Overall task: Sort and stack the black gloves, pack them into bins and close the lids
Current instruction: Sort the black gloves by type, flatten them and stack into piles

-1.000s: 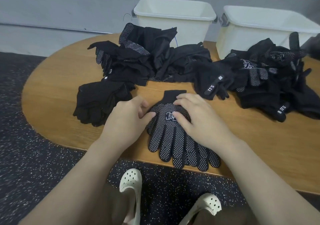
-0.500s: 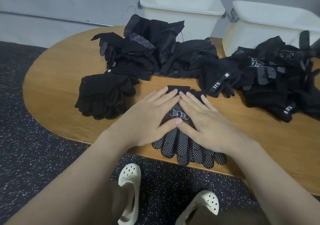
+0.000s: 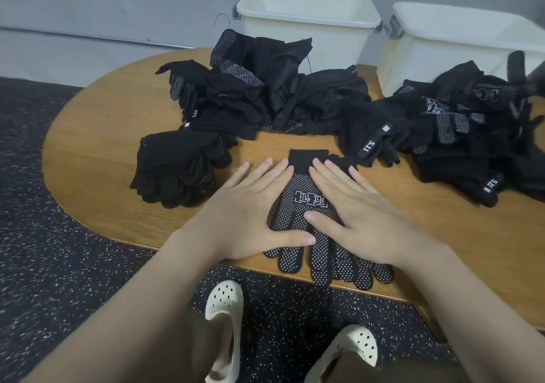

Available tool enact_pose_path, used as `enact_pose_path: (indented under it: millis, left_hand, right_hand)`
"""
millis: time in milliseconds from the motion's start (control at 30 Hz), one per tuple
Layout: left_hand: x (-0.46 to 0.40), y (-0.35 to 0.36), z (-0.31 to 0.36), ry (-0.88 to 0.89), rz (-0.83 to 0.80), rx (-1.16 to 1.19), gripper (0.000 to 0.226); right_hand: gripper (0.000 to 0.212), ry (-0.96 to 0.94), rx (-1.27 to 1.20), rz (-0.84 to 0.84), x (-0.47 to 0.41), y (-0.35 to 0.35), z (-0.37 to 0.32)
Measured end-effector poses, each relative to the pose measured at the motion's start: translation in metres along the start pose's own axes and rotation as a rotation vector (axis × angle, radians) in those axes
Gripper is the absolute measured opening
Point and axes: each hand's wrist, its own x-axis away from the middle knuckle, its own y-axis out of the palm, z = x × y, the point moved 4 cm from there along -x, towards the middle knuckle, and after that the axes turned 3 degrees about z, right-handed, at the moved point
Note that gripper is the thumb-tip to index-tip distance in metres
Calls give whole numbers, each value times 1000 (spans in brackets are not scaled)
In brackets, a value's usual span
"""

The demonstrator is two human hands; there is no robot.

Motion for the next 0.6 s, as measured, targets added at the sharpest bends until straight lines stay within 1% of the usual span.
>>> enact_pose_path:
  millis: [200,300,367,433,467,500,533,600]
  left_hand:
    - [2,1,-1,-41,-15,-16,133]
    - [0,0,4,-69,-2,31,136]
    - [-4,-3,8,-80,34,96,128]
    - [-10,-8,10,-69,81,152,109]
    - [-15,-10,12,-54,100,178,100]
    - [-20,-11,14,-35,117,200,92]
    - [-25,-13,16,-16,132,211,87]
    - [-33,-14,21,13,158,222,83]
  right_hand:
    - [83,23,2,-17,6,-2,-3]
    - [85,46,-28,-7,6,-2,-1]
    - [90,52,-88,23,6,-5,-1]
    - [96,67,-188,74,5,-11,1]
    - [93,86,-250,126,5,-15,4]
    - [85,109,-305,204,4,-21,9]
    - [72,129,-336,311,3,-26,14]
    - [44,167,-325,578,0,-39,30]
